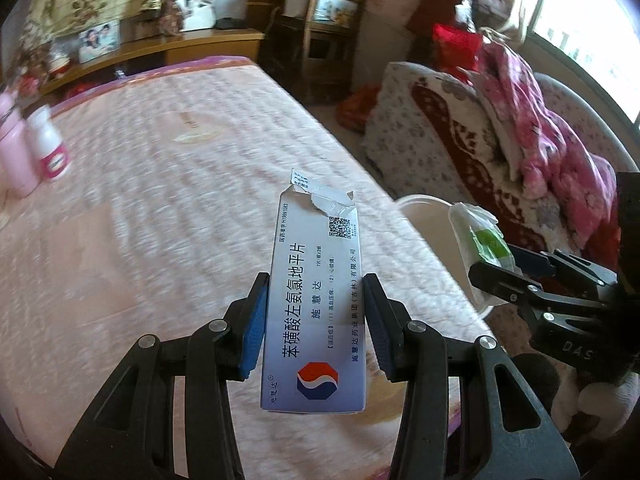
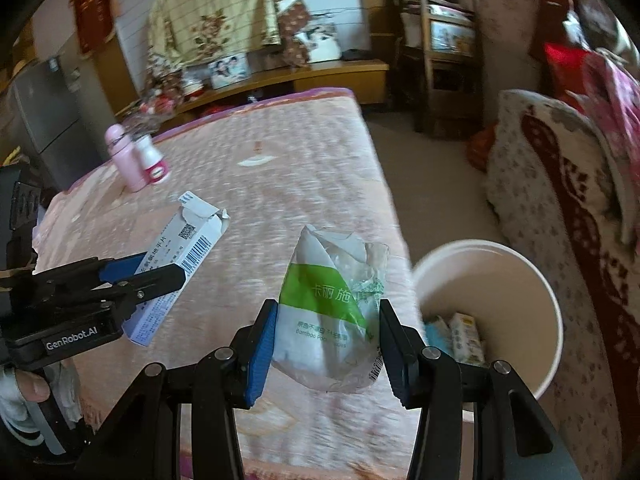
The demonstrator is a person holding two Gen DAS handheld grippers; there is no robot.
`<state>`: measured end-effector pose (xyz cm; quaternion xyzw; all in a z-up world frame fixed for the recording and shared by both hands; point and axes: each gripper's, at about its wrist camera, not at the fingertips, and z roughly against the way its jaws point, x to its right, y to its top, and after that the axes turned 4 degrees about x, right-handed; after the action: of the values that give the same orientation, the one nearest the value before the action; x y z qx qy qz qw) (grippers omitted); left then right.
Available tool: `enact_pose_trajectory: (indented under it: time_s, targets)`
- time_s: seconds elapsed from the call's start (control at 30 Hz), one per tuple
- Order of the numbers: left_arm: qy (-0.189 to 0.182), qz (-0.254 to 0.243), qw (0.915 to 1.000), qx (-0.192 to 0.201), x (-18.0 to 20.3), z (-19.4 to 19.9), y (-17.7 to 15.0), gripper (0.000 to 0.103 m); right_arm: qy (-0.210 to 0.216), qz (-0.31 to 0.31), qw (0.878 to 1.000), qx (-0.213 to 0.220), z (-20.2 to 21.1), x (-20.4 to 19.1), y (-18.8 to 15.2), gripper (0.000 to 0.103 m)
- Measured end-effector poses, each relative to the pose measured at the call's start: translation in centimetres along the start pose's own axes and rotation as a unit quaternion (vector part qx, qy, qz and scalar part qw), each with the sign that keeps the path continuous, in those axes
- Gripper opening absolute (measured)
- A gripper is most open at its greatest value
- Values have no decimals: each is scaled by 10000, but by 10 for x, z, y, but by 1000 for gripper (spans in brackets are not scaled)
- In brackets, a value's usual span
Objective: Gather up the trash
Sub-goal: 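Carry the medicine box and plastic bag in both tools over the white bucket, then open both tools to drop the box and bag into the bucket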
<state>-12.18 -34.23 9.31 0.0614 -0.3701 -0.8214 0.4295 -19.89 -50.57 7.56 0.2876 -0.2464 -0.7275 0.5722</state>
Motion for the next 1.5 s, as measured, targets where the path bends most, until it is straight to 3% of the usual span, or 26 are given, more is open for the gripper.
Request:
enact_pose_trajectory:
  time_s: [0.47, 0.9, 1.17, 1.23, 1.27, 1.37, 1.5]
  targets:
    - [-426, -439, 9976, -336, 83, -57, 21, 44, -408, -761, 9962, -109, 7, 83, -20, 47]
    - [-525, -615, 9952, -557, 124, -98, 24, 44, -597, -1130, 9915, -259, -6, 134, -32, 47]
    - [-654, -558, 9943, -631, 134, -116, 23, 44, -661, -1232, 9898, -290, -17, 150, -36, 53]
    - [-745, -533, 9936, -660, 135, -119, 22, 45, -677, -1294, 9889, -288, -19, 154, -37, 69]
    - [-771, -530, 9933, -675, 135, -121, 22, 45, -667, -1325, 9885, -281, -19, 156, -38, 72]
    - [-938, -486, 9921, -673, 134, -122, 21, 59, -637, -1376, 9881, -273, -18, 158, -41, 72]
    - [-1013, -416, 9920, -620, 131, -119, 22, 62, -603, -1409, 9879, -240, -13, 156, -44, 72]
